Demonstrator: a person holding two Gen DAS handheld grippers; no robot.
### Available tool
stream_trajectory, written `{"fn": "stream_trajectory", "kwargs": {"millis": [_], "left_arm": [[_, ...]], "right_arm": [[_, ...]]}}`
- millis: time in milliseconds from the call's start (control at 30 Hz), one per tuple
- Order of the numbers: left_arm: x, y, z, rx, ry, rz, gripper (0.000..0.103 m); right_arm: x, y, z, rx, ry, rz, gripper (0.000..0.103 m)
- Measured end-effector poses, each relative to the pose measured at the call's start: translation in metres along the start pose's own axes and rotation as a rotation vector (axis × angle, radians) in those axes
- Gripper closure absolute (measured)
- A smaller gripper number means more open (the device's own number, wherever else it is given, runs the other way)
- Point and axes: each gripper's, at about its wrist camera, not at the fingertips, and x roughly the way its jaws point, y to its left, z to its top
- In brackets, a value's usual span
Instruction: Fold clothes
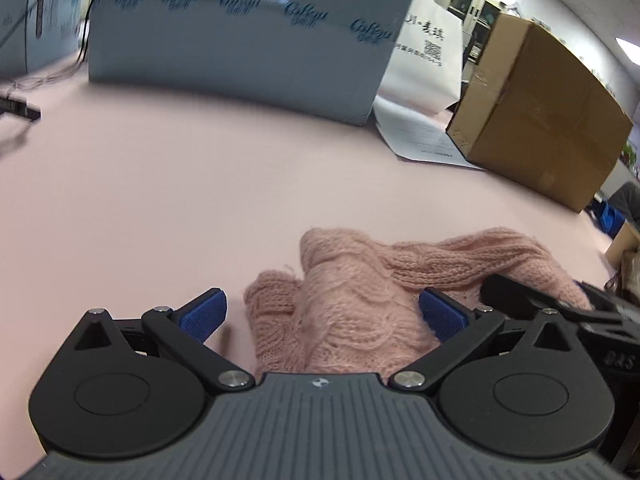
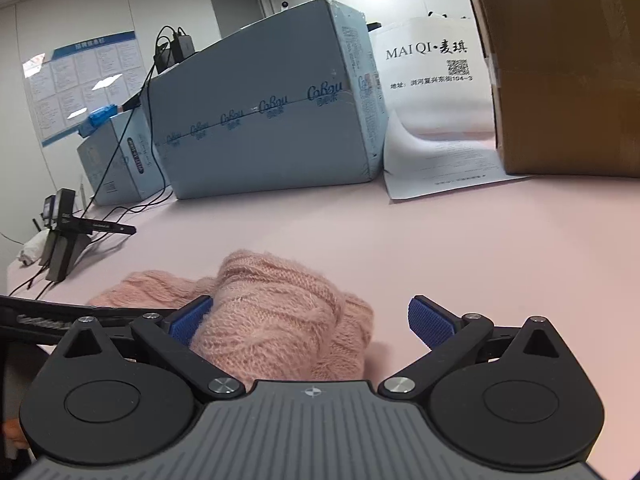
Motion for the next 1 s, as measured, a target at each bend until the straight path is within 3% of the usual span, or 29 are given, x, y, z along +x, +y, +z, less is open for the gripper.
{"fn": "stream_trajectory", "kwargs": {"millis": [100,167,300,367,500,767,900,1000], "left_arm": [[0.003,0.008,0.0,-0.036,0.002,-0.013,0.0],[0.004,0.004,-0.002,0.0,-0.027,0.028,0.0],[0.004,0.0,-0.005,0.041,-0.074,0.09,0.0],[0.006,0.001,-0.005,0.036,-0.074,0.092,0.0],[0.006,0.002,-0.002,0.045,-0.088,0.114,0.0],[-0.001,-0.008,-0.013,0.152,-0.151,0.17,0.0],[-0.002,0.003,-0.01,0.108,-0.138,0.113,0.0],[-0.016,0.012,-0.008,0.078,-0.158,0.046,0.0]], "right_arm": [[-0.003,0.002,0.0,-0.026,-0.016,-0.009,0.0],[-0.009,0.003,0.0,-0.038,-0.045,-0.005,0.0],[-0.042,0.009,0.0,-0.134,-0.213,0.071,0.0],[-0.05,0.018,-0.003,-0.22,-0.25,0.085,0.002],[-0.038,0.034,-0.017,-0.382,-0.173,0.0,0.007],[-0.024,-0.009,-0.02,-0.145,-0.037,0.028,0.002],[-0.019,-0.023,-0.019,-0.063,-0.002,0.057,0.002],[-0.029,-0.021,-0.02,-0.065,-0.045,0.102,0.002]]}}
